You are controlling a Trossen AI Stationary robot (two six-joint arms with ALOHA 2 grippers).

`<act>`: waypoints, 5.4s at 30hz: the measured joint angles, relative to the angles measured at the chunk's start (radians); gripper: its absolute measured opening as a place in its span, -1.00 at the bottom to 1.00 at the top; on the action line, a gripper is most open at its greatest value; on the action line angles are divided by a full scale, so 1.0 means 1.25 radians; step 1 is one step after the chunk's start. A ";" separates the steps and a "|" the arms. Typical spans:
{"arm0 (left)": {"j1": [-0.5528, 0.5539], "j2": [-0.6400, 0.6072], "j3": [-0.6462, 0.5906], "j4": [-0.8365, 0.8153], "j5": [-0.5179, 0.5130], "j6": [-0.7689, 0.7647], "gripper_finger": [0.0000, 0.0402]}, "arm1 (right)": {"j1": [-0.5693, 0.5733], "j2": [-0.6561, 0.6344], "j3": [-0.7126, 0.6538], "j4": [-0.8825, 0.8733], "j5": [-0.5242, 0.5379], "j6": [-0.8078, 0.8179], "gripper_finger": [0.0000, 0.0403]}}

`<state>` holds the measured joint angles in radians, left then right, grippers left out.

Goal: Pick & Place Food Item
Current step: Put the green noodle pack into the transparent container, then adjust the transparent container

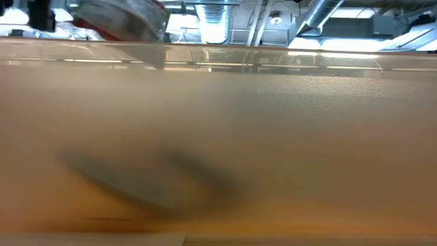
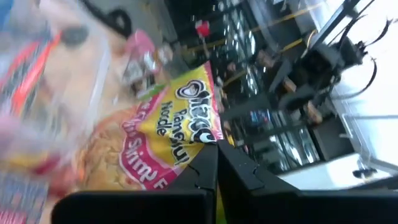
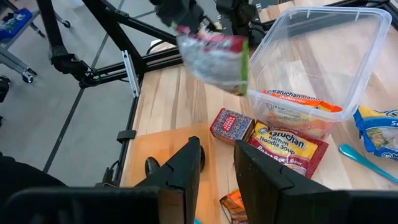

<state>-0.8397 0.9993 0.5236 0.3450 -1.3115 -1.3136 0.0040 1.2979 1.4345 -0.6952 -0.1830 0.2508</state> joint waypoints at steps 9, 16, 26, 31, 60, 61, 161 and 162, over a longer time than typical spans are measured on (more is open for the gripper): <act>0.166 -0.110 0.000 0.139 0.185 0.307 -1.00 | -0.009 0.000 0.000 0.000 0.001 -0.015 -0.54; 0.364 -0.201 0.000 0.086 0.369 0.409 -1.00 | -0.036 0.000 0.000 -0.001 0.001 -0.021 -0.54; 0.711 -0.181 0.048 0.087 0.765 0.400 -1.00 | -0.048 0.000 0.000 -0.001 -0.001 -0.033 -0.54; 0.811 -0.139 0.116 -0.036 0.802 0.338 -1.00 | -0.048 0.000 0.000 -0.001 0.000 -0.033 -0.54; 0.654 -0.091 0.085 -0.565 0.558 0.082 -1.00 | -0.047 0.000 0.000 -0.003 0.001 -0.075 -0.54; 0.659 -0.091 0.072 -0.549 0.558 0.083 -1.00 | -0.047 0.000 0.000 -0.002 0.001 -0.075 -0.54; 1.124 -0.035 0.224 -1.079 0.651 0.295 -1.00 | -0.037 0.000 0.000 -0.038 0.000 -0.104 -0.54; 1.140 -0.028 0.222 -1.051 0.669 0.318 -1.00 | -0.037 0.000 0.000 -0.041 0.000 -0.104 -0.54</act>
<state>0.5853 0.9643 0.8010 -0.9685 -0.4756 -0.9164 -0.0422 1.2976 1.4345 -0.7460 -0.1825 0.1211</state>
